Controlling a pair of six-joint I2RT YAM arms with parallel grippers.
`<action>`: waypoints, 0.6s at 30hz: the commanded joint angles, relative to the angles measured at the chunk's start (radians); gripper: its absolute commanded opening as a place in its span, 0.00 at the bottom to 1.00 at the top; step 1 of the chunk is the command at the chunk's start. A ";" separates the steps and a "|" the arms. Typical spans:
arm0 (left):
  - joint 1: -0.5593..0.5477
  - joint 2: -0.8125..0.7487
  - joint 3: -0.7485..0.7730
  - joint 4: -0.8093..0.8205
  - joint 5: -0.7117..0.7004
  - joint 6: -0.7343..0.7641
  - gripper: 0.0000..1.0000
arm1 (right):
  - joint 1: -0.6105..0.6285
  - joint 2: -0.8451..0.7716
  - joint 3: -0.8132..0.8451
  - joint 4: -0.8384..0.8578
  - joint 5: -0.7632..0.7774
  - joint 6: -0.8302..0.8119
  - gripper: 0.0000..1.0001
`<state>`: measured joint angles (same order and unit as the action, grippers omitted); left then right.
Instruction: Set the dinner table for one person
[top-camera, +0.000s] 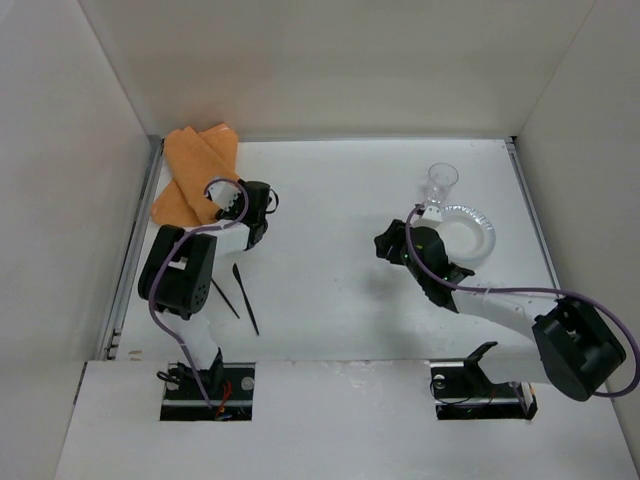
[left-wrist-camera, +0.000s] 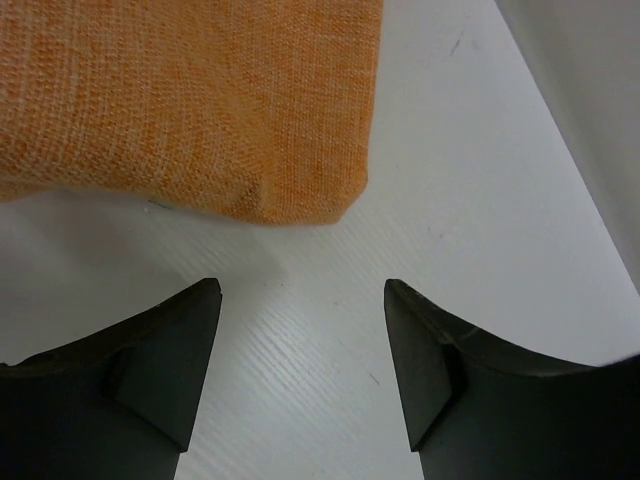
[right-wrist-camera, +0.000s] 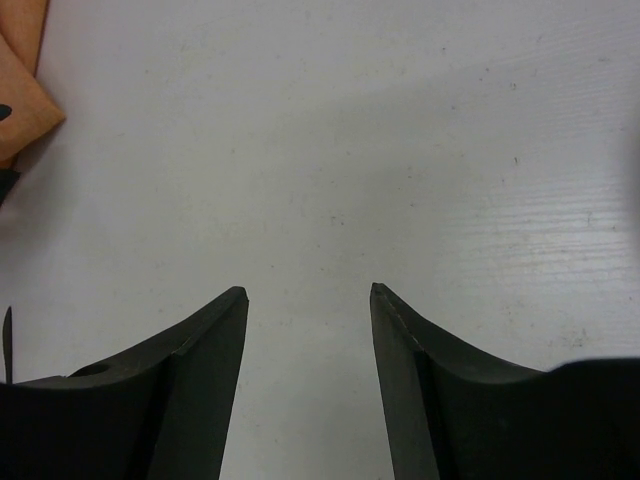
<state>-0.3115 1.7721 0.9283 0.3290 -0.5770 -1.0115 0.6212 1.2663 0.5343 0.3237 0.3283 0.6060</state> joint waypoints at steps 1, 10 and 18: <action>0.009 0.041 0.047 0.031 -0.092 -0.041 0.65 | -0.002 0.008 0.036 0.051 -0.031 -0.006 0.59; 0.036 0.138 0.078 0.182 -0.142 -0.045 0.60 | 0.015 0.039 0.059 0.046 -0.077 -0.017 0.60; 0.085 0.246 0.174 0.249 -0.071 0.004 0.19 | 0.022 0.022 0.058 0.043 -0.077 -0.022 0.60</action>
<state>-0.2382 2.0029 1.0439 0.5018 -0.6556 -1.0340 0.6365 1.3037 0.5541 0.3233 0.2581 0.5980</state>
